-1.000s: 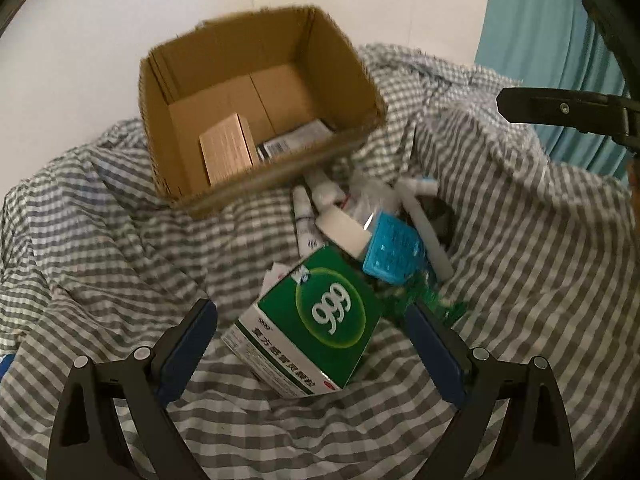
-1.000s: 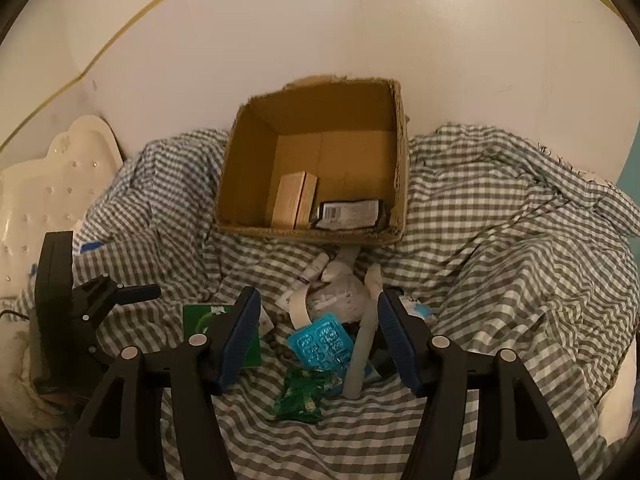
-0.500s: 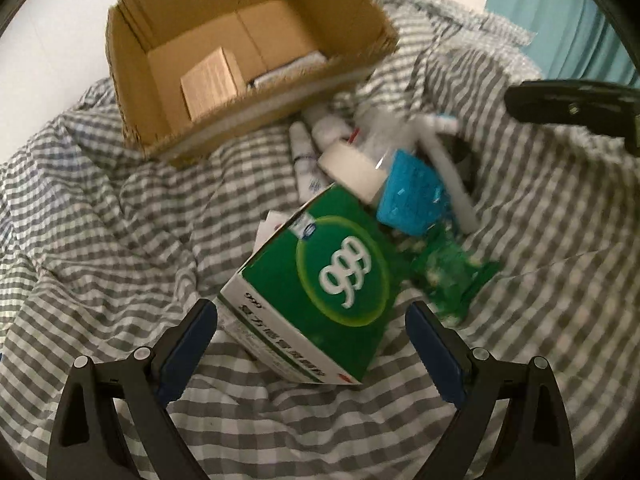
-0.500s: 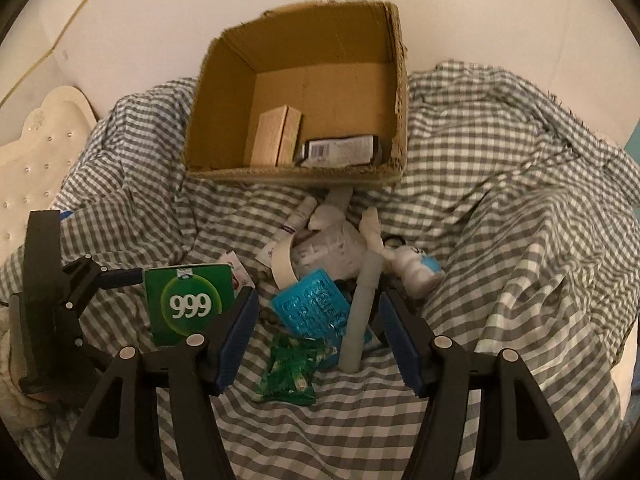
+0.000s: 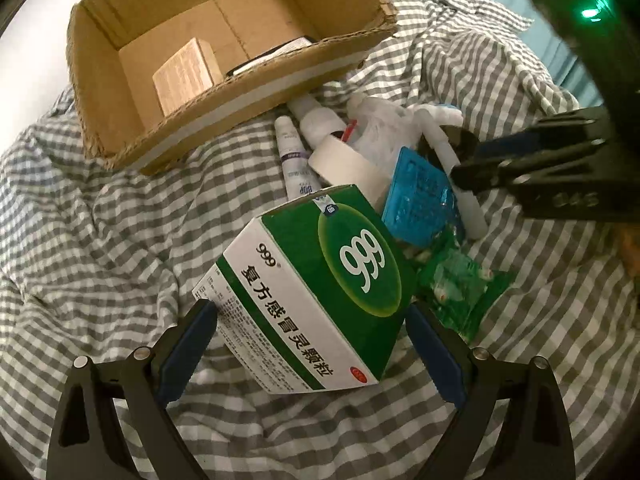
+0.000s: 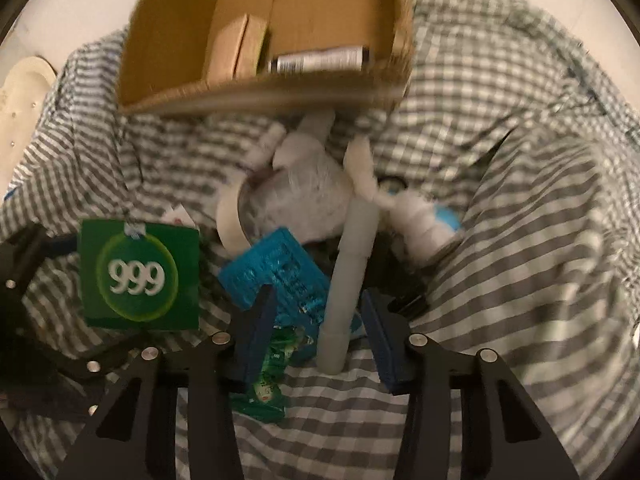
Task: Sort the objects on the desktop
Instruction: 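Grasp the green box with the left tool while the right tool grasps the white tube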
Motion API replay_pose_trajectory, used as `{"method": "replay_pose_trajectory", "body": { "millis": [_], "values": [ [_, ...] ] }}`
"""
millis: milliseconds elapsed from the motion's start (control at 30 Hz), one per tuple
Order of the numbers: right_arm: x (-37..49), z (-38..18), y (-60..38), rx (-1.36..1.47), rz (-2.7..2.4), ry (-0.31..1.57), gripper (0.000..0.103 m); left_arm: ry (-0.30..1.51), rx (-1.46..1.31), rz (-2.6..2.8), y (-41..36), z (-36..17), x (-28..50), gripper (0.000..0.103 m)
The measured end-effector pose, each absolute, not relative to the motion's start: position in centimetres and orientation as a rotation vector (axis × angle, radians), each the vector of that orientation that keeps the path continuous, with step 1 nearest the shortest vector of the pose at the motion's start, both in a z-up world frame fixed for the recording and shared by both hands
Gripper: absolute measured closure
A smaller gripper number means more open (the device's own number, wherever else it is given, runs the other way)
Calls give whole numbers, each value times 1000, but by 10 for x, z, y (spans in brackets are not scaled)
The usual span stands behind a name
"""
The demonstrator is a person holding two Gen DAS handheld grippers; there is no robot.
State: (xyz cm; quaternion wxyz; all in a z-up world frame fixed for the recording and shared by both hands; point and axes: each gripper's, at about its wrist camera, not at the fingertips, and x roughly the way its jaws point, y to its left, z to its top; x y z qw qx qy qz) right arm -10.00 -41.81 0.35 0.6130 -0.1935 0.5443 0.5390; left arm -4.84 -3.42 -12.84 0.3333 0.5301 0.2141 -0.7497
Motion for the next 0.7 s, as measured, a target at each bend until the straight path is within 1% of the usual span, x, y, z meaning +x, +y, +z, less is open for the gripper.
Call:
{"method": "replay_pose_trajectory", "body": {
  "millis": [33, 67, 233, 333, 400, 467, 567, 700],
  "values": [
    [-102, -3, -415, -460, 1242, 1275, 66, 540, 1397, -1957, -33, -130, -51, 3],
    [-103, -7, -414, -467, 1243, 1283, 67, 509, 1416, -1958, -32, -132, -55, 1],
    [-104, -28, -404, -483, 1239, 1340, 68, 401, 1433, -2002, -32, -136, -68, 0],
    [-101, -34, -401, -466, 1251, 1368, 68, 429, 1397, -2029, -39, -135, -65, 0],
    [-99, -35, -401, -456, 1256, 1375, 78, 485, 1349, -2049, -44, -133, -59, 0],
    [-93, -37, -402, -441, 1244, 1390, 95, 527, 1327, -2049, -47, -132, -54, 0],
    [-87, -37, -406, -410, 1234, 1410, 95, 540, 1329, -2035, -44, -132, -52, 0],
    [-94, -24, -413, -491, 1186, 1340, 91, 486, 1262, -2024, -33, -117, -46, 1]
  ]
}}
